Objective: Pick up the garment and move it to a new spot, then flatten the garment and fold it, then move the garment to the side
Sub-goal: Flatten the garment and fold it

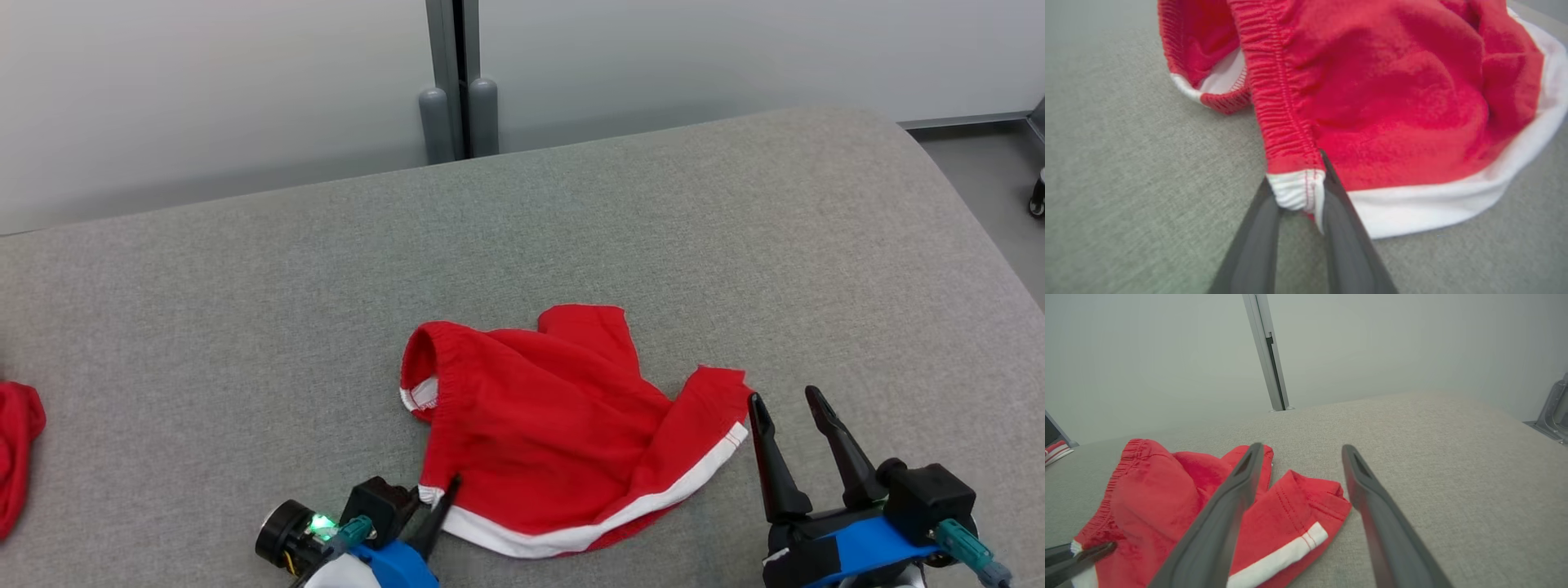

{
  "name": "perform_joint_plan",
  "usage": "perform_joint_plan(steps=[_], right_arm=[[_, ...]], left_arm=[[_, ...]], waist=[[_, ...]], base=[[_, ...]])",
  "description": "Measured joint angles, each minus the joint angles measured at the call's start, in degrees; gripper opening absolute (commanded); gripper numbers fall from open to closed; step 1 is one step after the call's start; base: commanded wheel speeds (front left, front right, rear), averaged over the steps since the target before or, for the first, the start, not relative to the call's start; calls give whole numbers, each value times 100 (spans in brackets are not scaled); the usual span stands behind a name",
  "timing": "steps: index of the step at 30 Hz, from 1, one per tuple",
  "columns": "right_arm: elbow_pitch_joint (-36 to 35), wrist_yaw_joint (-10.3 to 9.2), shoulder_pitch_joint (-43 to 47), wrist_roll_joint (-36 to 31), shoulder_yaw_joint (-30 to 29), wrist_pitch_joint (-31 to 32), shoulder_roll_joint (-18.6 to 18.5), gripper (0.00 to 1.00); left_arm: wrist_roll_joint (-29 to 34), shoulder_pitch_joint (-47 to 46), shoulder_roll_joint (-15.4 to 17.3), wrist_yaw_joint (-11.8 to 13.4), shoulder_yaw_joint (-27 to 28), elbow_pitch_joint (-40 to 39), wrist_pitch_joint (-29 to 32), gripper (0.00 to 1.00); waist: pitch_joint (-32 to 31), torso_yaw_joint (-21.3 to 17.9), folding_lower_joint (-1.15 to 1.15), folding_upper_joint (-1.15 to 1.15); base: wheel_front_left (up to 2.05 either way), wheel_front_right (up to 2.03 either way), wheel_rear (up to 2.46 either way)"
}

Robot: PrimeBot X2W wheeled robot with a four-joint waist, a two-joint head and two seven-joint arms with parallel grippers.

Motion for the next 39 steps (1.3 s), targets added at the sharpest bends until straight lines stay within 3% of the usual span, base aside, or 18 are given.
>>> perform_joint_plan(steps=[4,14,23,24,25,39], right_arm=[[-5,0,32,-23,-83,1,1,100],[114,0,147,-76,-133,0,3,100],[265,0,174,-100,-186,0,2,100],[318,0,208,-100,-167,0,2,100],[334,0,218,-100,-169,0,1,100],[433,0,274,-99,-260,0,2,100]], left_arm=[[-96,-15,79,8,367,-169,1,0],[-44,856,358,396,1783,-1048,1,0],[104,1651,308,436,2428,-1383,2,0],[166,1684,155,388,2548,-1438,2,47],[259,1686,77,385,2662,-1521,2,100],[1160,2237,-543,439,4373,-3104,1,100]], waist=[[-92,118,-1,0],[-311,604,-1,0],[-426,938,-1,0],[-479,1013,-1,0],[-512,1042,-1,0],[-660,1132,-1,0]], base=[[0,0,0],[0,0,0],[0,0,0],[0,0,0],[0,0,0],[0,0,0]])
